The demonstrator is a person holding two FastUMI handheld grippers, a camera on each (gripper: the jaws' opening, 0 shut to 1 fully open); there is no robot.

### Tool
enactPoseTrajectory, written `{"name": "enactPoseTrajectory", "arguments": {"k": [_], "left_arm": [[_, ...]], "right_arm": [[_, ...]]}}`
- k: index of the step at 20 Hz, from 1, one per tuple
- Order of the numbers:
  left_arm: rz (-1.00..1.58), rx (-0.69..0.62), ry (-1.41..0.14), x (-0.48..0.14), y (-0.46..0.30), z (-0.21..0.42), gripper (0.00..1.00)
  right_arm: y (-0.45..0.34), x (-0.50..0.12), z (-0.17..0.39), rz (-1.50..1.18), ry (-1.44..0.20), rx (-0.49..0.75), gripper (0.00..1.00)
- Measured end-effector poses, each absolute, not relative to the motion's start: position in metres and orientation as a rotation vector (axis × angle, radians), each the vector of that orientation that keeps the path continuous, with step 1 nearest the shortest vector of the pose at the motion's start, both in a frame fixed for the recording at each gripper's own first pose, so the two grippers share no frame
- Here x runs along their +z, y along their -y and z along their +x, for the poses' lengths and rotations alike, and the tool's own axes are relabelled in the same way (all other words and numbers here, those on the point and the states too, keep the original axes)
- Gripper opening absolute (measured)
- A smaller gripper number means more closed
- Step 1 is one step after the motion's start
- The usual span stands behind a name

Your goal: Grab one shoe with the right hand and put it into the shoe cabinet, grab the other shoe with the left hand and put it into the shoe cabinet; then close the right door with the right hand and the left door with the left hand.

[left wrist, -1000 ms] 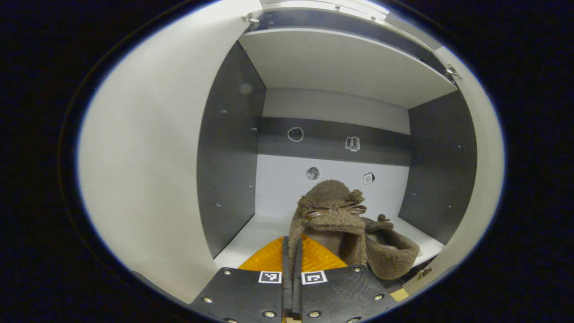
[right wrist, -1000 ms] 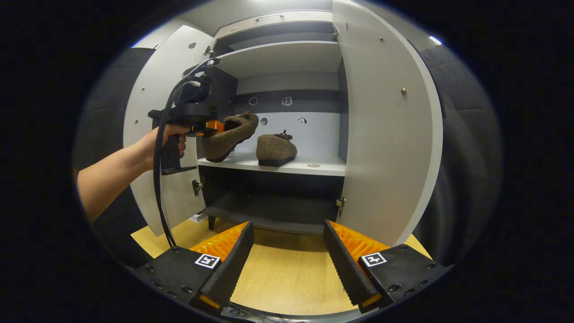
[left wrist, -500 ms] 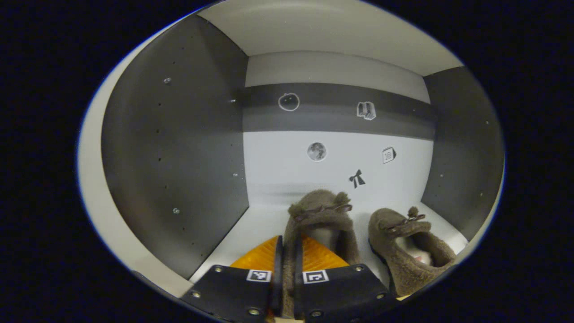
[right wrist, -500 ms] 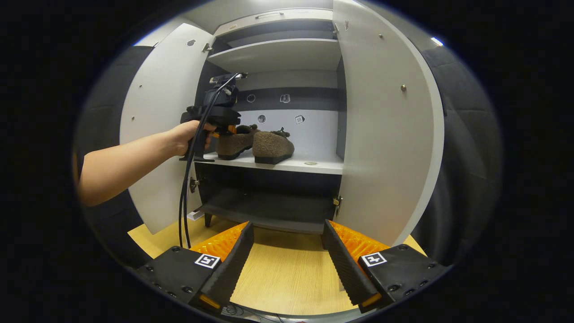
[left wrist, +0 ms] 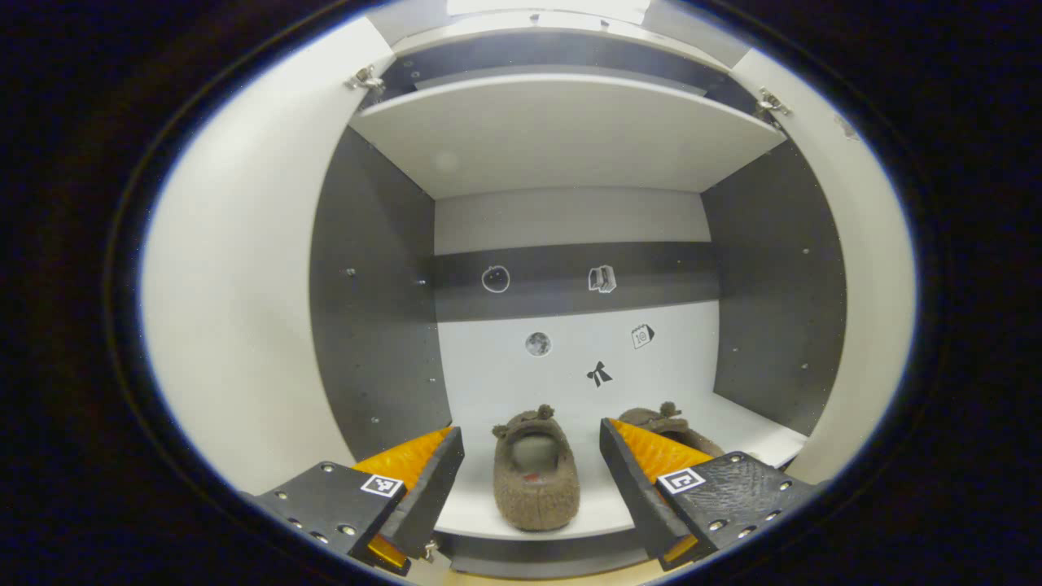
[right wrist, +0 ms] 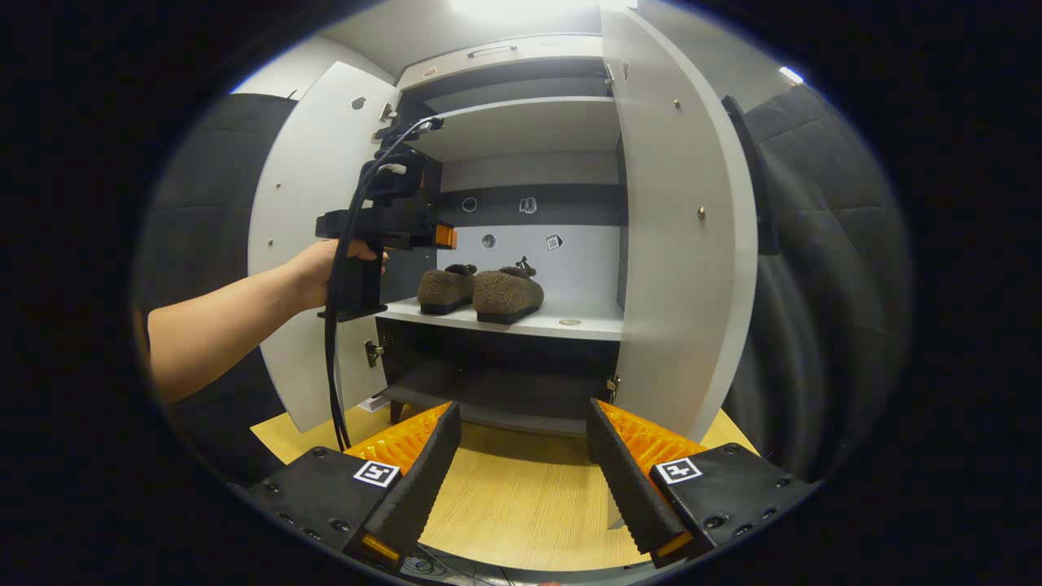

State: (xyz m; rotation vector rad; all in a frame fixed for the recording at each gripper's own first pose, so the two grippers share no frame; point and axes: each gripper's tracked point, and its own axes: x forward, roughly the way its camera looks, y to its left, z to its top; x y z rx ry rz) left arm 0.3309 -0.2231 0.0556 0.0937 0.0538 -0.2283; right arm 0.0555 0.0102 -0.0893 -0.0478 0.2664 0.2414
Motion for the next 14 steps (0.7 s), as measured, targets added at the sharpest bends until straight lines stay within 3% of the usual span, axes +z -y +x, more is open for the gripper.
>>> {"name": "enactPoseTrajectory", "arguments": {"k": [8,14], "left_arm": [[0.083,-0.228,-0.008,0.067,0.191,0.189,1.0],[0.086,-0.238,0.01,0.068,0.161,0.11,1.0]], "right_arm": [[0.009,-0.053,0.037,0.002,-0.206,0.275,0.98],[0.021,-0.029,0.031,0.027,-0.174,0.235,0.98]]}}
